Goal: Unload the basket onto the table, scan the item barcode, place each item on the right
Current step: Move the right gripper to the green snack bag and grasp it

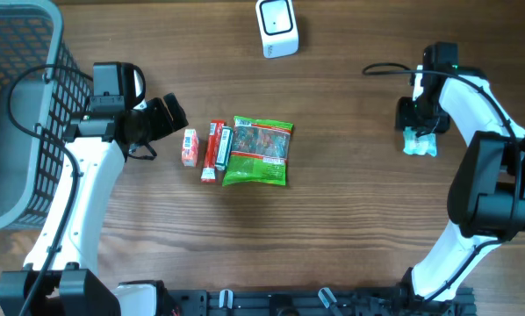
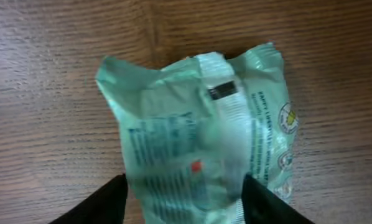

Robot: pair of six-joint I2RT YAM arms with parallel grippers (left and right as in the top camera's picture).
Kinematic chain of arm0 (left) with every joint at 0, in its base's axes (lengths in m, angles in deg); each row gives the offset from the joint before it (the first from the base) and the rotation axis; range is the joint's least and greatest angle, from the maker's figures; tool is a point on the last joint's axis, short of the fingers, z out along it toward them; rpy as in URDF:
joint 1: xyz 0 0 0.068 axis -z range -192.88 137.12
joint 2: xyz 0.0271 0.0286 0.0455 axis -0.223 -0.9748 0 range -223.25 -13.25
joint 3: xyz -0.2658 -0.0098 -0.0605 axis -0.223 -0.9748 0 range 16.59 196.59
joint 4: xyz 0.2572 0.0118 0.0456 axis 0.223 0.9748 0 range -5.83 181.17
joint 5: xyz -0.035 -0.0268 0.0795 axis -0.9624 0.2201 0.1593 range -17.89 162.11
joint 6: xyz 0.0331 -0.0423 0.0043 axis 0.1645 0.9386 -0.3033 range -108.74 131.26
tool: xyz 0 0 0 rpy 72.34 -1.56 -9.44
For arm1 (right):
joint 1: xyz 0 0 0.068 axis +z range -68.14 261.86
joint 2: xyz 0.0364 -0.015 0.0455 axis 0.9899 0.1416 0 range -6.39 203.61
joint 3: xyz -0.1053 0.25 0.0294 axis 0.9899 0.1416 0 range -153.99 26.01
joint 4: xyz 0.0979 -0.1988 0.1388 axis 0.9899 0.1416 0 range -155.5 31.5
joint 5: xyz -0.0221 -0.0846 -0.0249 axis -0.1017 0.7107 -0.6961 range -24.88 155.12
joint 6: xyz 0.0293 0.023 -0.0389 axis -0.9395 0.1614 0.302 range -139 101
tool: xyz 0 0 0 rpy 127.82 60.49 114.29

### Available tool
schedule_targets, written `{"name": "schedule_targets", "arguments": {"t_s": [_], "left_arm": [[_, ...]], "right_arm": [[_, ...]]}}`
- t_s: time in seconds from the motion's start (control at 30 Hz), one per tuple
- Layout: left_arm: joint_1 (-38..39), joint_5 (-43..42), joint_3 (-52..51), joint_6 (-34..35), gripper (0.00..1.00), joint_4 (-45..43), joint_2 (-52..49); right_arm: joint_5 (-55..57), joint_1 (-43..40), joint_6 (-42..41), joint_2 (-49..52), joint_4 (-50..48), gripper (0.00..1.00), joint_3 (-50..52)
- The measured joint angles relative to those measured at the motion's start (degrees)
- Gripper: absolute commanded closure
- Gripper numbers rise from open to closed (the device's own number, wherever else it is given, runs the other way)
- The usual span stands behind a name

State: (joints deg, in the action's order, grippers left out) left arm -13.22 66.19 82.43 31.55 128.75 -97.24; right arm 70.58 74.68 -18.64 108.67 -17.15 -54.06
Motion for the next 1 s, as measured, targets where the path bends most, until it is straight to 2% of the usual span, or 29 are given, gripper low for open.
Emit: {"name": "schedule_targets", "arguments": {"t_s": [0.1, 0.17, 0.27, 0.37, 0.4, 0.43, 0.47, 0.5, 0.53, 0.73, 0.83, 1.0], "left_arm": [[0.0, -0.02, 0.0, 0.0, 0.0, 0.04, 0.0], [0.0, -0.02, 0.0, 0.0, 0.0, 0.02, 0.0], [0.0, 0.0, 0.0, 0.0, 0.0, -0.02, 0.0], [0.0, 0.0, 0.0, 0.0, 0.0, 0.0, 0.0], [0.0, 0.0, 0.0, 0.0, 0.0, 0.0, 0.0], [0.0, 0.0, 0.0, 0.0, 0.0, 0.0, 0.0], [0.0, 0.0, 0.0, 0.0, 0.0, 0.0, 0.0], [0.0, 0.0, 0.0, 0.0, 0.0, 0.0, 0.0], [0.0, 0.0, 0.0, 0.0, 0.0, 0.0, 0.0], [0.0, 0.0, 0.0, 0.0, 0.0, 0.02, 0.0], [0.0, -0.02, 0.0, 0.0, 0.0, 0.0, 0.0], [0.0, -0.02, 0.0, 0.0, 0.0, 0.02, 0.0]], "right_arm": [[-3.82, -0.04, 1.01, 0.0, 6.38, 0.09, -3.58], [-6.69, -0.04, 1.25, -0.33, 8.5, 0.0, -7.3], [-13.0, 0.0, 1.01, -2.49, 12.5, 0.0, -13.05], [-17.7, 0.28, 0.98, -6.03, 13.53, 0.0, -14.45], [-21.66, 0.57, 0.96, -8.04, 14.03, 0.03, -15.04], [-25.4, 0.7, 0.96, -8.72, 14.38, 0.25, -15.13], [-28.87, 0.92, 0.96, -8.81, 14.36, 0.39, -15.1], [-31.32, 1.18, 0.92, -8.81, 13.79, 0.59, -14.75], [-33.92, 1.77, 0.79, -8.81, 13.31, 0.64, -13.92], [-38.93, 10.36, -2.1, -8.79, 7.3, 0.64, -5.95], [-39.5, 17.2, -5.7, -8.79, -0.46, 0.66, 0.37], [-35.85, 34.29, -15.21, -8.79, -14.29, 0.87, 7.61]]}}
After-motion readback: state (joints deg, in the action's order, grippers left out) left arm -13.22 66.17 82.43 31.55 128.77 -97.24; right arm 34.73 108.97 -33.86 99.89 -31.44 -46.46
